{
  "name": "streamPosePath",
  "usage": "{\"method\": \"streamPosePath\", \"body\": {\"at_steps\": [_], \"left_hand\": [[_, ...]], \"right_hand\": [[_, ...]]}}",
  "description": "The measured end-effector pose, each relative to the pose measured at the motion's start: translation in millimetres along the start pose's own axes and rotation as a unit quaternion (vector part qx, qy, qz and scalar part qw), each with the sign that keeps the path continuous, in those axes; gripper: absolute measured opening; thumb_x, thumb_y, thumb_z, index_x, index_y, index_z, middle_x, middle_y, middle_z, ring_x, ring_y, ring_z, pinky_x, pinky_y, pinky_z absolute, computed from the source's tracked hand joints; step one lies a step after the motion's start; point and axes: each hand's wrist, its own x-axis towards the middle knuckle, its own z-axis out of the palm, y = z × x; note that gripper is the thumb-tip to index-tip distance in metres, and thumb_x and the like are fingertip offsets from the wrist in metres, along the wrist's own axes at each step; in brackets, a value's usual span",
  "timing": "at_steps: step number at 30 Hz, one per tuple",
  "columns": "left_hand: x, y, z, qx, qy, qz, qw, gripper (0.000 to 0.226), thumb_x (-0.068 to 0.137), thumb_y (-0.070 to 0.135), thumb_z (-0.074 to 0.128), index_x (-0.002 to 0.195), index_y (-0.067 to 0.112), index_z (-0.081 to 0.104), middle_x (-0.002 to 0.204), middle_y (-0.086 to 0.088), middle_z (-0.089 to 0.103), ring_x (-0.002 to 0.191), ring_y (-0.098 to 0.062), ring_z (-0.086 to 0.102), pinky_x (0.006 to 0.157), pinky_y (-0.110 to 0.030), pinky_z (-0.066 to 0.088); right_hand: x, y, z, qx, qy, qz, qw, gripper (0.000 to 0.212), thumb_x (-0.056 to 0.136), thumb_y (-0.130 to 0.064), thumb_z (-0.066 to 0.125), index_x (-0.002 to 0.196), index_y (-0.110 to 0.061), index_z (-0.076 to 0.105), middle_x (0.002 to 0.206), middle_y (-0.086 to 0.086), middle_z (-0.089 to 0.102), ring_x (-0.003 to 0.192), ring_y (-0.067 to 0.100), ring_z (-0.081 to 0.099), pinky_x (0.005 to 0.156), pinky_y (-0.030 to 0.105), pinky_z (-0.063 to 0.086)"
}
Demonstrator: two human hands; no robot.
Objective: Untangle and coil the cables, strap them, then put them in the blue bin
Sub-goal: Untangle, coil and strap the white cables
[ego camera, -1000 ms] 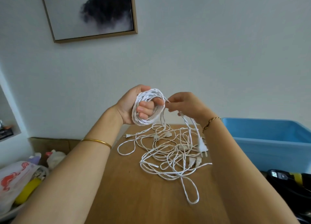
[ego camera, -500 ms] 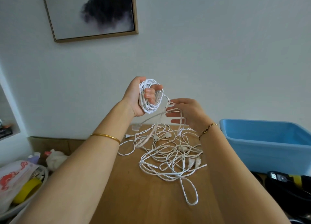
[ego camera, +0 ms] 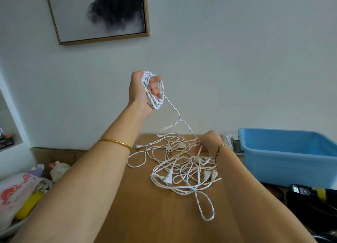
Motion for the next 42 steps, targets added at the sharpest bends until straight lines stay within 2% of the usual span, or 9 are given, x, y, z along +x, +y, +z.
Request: {"method": "streamPosePath", "body": {"at_steps": [6, 14, 18, 21, 24, 27, 31, 38, 42], "left_hand": [[7.2, 23.5, 4.2, 0.017, 0.029, 0.054, 0.998, 0.045, 0.092, 0.03, 0.035, 0.07, 0.001, 0.062, 0.046, 0.0, 0.035, 0.032, -0.013, 0.029, 0.04, -0.014, 0.031], [0.4, 18.4, 7.4, 0.055, -0.025, -0.01, 0.998, 0.046, 0.094, 0.031, 0.03, 0.077, -0.001, 0.059, 0.038, 0.004, 0.031, 0.03, -0.01, 0.027, 0.039, -0.012, 0.03], [-2.0, 3.0, 4.6, 0.092, -0.115, -0.135, 0.98, 0.051, 0.094, 0.035, 0.028, 0.078, -0.002, 0.06, 0.04, 0.006, 0.03, 0.031, -0.005, 0.025, 0.036, -0.011, 0.024], [-4.8, -6.1, 1.7, 0.106, -0.165, -0.195, 0.961, 0.052, 0.093, 0.036, 0.03, 0.082, -0.003, 0.063, 0.039, 0.007, 0.033, 0.031, -0.004, 0.028, 0.036, -0.013, 0.024], [-5.7, -9.6, -2.3, 0.079, -0.179, -0.222, 0.955, 0.053, 0.093, 0.035, 0.031, 0.079, -0.002, 0.067, 0.041, 0.007, 0.035, 0.031, -0.004, 0.03, 0.037, -0.013, 0.026], [-3.8, -8.9, -7.9, -0.018, -0.172, -0.23, 0.958, 0.051, 0.092, 0.035, 0.032, 0.082, -0.003, 0.065, 0.041, 0.007, 0.036, 0.031, -0.003, 0.032, 0.038, -0.012, 0.027], [1.3, -7.0, -13.3, -0.118, -0.104, -0.153, 0.976, 0.052, 0.096, 0.039, 0.032, 0.091, -0.004, 0.061, 0.041, 0.006, 0.037, 0.038, -0.005, 0.038, 0.046, -0.013, 0.037], [3.0, -12.8, -7.7, -0.092, 0.014, -0.009, 0.996, 0.034, 0.102, 0.032, 0.039, 0.093, 0.001, 0.049, 0.09, -0.011, 0.051, 0.104, -0.027, 0.055, 0.085, -0.036, 0.046], [13.3, -14.5, -18.9, 0.168, 0.055, 0.072, 0.982, 0.029, 0.101, 0.025, 0.044, 0.076, 0.011, 0.046, 0.066, -0.006, 0.057, 0.067, -0.02, 0.061, 0.065, -0.029, 0.051]], "right_hand": [[4.1, 28.9, -1.2, -0.101, 0.027, 0.009, 0.994, 0.013, 0.094, -0.003, 0.044, 0.09, -0.003, 0.056, 0.072, 0.012, 0.056, 0.063, 0.026, 0.058, 0.058, 0.034, 0.051], [2.3, 18.5, -8.5, -0.375, 0.08, -0.083, 0.92, 0.029, 0.093, -0.014, 0.048, 0.116, -0.002, 0.06, 0.118, 0.017, 0.061, 0.11, 0.034, 0.057, 0.092, 0.039, 0.047], [-5.7, -22.5, -3.2, -0.129, 0.074, -0.208, 0.967, 0.033, 0.094, -0.002, 0.038, 0.118, -0.005, 0.06, 0.116, 0.011, 0.064, 0.107, 0.024, 0.058, 0.091, 0.035, 0.047], [-25.9, -56.9, -0.2, 0.124, -0.073, -0.183, 0.973, 0.025, 0.099, -0.026, 0.041, 0.104, -0.013, 0.061, 0.094, 0.006, 0.069, 0.092, 0.022, 0.061, 0.083, 0.036, 0.045], [-40.1, -64.0, -2.8, 0.095, -0.193, -0.172, 0.961, 0.027, 0.097, -0.032, 0.046, 0.105, -0.01, 0.06, 0.082, 0.008, 0.069, 0.078, 0.022, 0.066, 0.082, 0.04, 0.05], [-41.3, -53.9, -2.8, 0.08, -0.171, -0.221, 0.957, 0.019, 0.098, -0.017, 0.049, 0.095, -0.007, 0.064, 0.065, 0.003, 0.054, 0.055, 0.013, 0.052, 0.067, 0.031, 0.053], [-38.8, -39.6, -2.0, 0.056, -0.147, -0.212, 0.964, 0.021, 0.098, -0.015, 0.048, 0.091, -0.006, 0.065, 0.058, 0.0, 0.04, 0.039, 0.007, 0.032, 0.042, 0.019, 0.042], [-64.0, -53.1, 4.1, -0.129, -0.201, -0.218, 0.946, 0.014, 0.09, -0.008, 0.06, 0.099, -0.003, 0.069, 0.057, 0.006, 0.062, 0.042, 0.01, 0.056, 0.047, 0.021, 0.052], [-74.9, -66.1, -4.6, -0.101, -0.186, -0.23, 0.95, 0.012, 0.084, -0.004, 0.066, 0.094, 0.001, 0.069, 0.065, 0.012, 0.067, 0.046, 0.012, 0.061, 0.052, 0.022, 0.055]]}}
